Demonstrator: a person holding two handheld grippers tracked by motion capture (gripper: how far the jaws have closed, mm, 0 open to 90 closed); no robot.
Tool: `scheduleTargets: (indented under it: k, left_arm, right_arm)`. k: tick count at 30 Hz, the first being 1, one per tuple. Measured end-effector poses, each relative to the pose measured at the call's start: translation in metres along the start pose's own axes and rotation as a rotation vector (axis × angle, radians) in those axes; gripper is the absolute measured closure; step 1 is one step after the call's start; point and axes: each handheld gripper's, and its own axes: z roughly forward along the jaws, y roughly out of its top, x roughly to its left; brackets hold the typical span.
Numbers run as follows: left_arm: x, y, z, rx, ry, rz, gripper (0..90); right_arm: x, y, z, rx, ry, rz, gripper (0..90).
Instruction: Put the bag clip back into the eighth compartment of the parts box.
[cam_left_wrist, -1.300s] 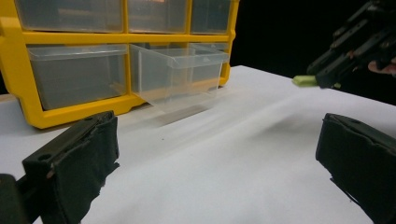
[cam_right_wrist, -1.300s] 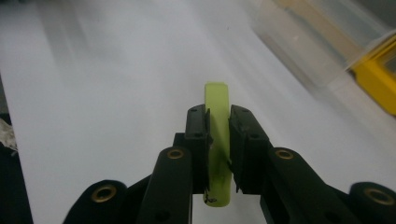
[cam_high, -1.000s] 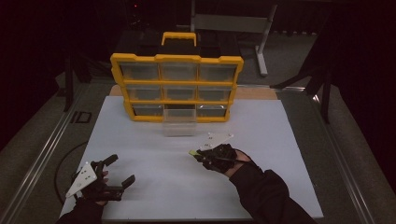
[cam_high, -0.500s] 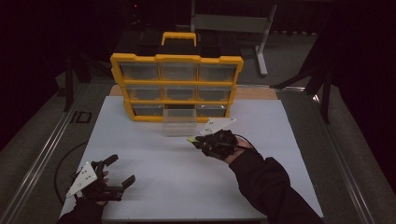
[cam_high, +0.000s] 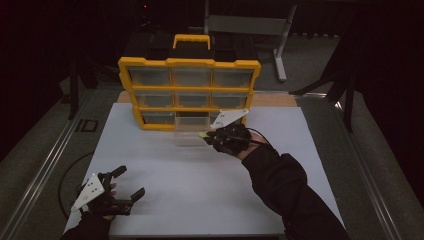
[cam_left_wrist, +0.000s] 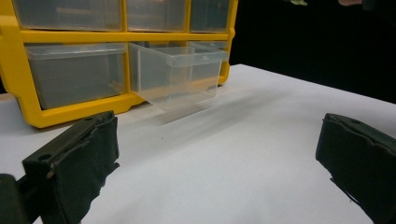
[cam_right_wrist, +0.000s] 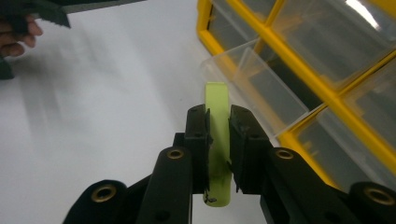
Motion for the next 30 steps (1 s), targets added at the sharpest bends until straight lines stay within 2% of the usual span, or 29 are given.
scheduleTargets:
  k: [11,17,25,30]
  left_arm:
    - [0.000,0.000,0.000,0.000,0.000,0.001,0.0]
    - [0.000,0.000,0.000,-0.001,0.001,0.001,0.0]
    - [0.000,0.000,0.000,0.001,-0.001,0.003,0.0]
    - [0.000,-0.001,0.001,0.001,-0.001,-0.001,0.0]
  right_arm:
    - [-0.014,0.017,0.014,-0.004,0.000,-0.027,78.2]
    - [-0.021,0.028,0.025,-0.007,0.004,-0.023,78.2]
    - [-0.037,0.044,0.037,0.011,-0.026,-0.016,78.2]
    - [-0.045,0.050,0.047,0.026,-0.028,-0.014,78.2]
